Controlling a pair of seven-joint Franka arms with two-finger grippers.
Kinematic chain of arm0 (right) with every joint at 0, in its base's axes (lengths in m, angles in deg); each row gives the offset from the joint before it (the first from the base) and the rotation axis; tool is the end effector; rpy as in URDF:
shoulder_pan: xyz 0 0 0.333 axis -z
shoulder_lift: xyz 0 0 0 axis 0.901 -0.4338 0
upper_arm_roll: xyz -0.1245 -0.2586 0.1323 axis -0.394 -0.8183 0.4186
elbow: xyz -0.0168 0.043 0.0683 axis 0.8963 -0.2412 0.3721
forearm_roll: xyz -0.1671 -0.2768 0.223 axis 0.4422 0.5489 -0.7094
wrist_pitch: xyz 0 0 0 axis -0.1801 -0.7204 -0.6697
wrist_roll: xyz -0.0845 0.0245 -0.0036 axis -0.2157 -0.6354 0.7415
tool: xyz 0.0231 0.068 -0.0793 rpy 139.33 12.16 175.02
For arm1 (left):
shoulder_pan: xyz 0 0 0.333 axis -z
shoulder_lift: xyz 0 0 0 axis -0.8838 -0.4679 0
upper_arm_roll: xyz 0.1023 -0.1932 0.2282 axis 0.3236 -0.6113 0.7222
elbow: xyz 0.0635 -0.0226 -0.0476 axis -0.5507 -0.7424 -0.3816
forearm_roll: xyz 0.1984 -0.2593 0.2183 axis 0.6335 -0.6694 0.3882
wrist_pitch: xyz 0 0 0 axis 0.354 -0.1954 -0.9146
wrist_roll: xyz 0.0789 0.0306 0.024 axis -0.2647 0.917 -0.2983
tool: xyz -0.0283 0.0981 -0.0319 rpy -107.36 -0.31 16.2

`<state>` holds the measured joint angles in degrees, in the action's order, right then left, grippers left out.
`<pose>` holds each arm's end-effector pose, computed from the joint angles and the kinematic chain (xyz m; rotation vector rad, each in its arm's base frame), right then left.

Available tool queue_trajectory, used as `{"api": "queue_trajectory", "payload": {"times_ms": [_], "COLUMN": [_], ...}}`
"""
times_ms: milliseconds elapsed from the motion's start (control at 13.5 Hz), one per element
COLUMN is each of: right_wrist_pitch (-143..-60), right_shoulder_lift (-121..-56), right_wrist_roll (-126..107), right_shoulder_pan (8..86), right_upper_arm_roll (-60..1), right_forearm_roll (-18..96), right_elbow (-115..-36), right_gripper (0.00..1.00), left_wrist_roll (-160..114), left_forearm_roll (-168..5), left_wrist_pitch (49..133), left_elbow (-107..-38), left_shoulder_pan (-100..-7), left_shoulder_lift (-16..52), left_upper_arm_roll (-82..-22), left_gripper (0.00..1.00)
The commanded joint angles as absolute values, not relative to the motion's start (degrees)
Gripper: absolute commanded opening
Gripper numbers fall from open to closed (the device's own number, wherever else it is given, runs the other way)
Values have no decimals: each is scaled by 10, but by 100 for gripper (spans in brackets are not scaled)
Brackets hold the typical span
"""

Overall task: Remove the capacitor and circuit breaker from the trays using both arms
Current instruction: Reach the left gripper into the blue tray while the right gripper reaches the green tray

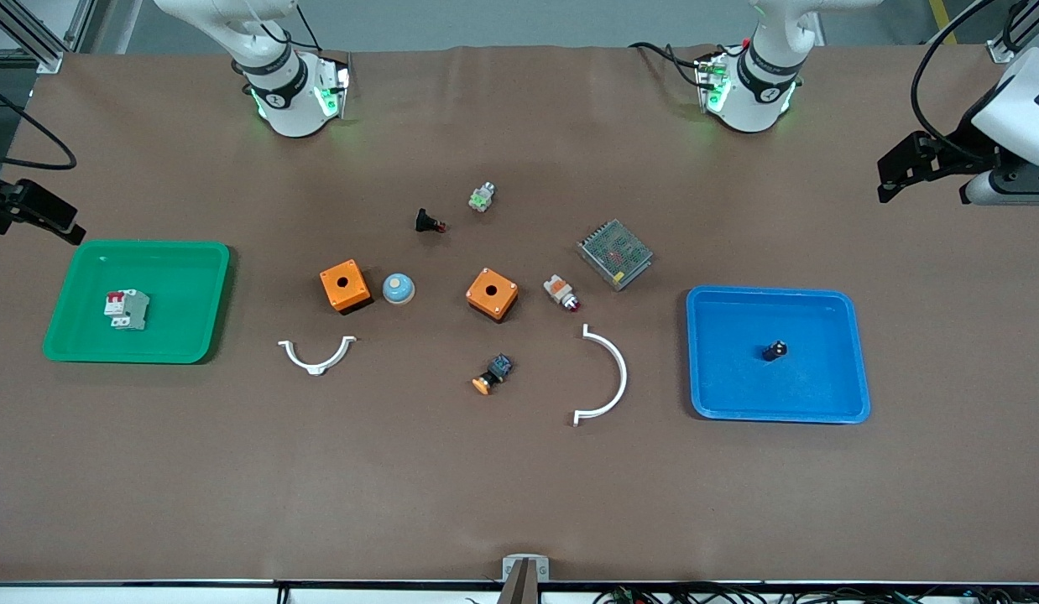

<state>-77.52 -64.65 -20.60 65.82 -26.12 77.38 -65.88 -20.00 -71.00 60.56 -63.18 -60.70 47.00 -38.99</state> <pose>0.5533 -0.0356 0.6419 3.1127 -0.2524 0.0893 0.5277 -0.0623 0.6523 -3.1078 0.0839 -0.0113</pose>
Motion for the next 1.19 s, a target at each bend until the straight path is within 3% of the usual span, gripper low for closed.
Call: {"api": "queue_trajectory", "payload": {"times_ms": [0,444,741,1037,1111], "right_wrist_pitch": [-774,-760,-766,-902,-945], "right_shoulder_lift": [-657,-675,-754,-796,-804], "right_wrist_roll": [-199,-186,-160,-31,4], "right_shoulder_pan": [659,663,741,811,828], "right_upper_arm_roll": [-261,-265,-266,-266,-266], "right_forearm_roll": [777,788,802,827,826], "right_elbow": [-642,-659,-682,-754,-780], "right_gripper": [100,100,100,99,99], "left_wrist_roll": [-202,-197,-197,-194,-193], "left_forearm_roll": [-720,-709,-709,-709,-709], "left_wrist_pitch": [599,669,872,1037,1071], "left_elbow": [-622,-637,-790,-871,-880], "left_shoulder_pan": [-613,-613,-618,-631,-631], "left_shoulder_lift": [467,373,350,274,252], "left_upper_arm_roll": [-392,-389,-389,-389,-388], "left_gripper": [100,100,100,99,93]}}
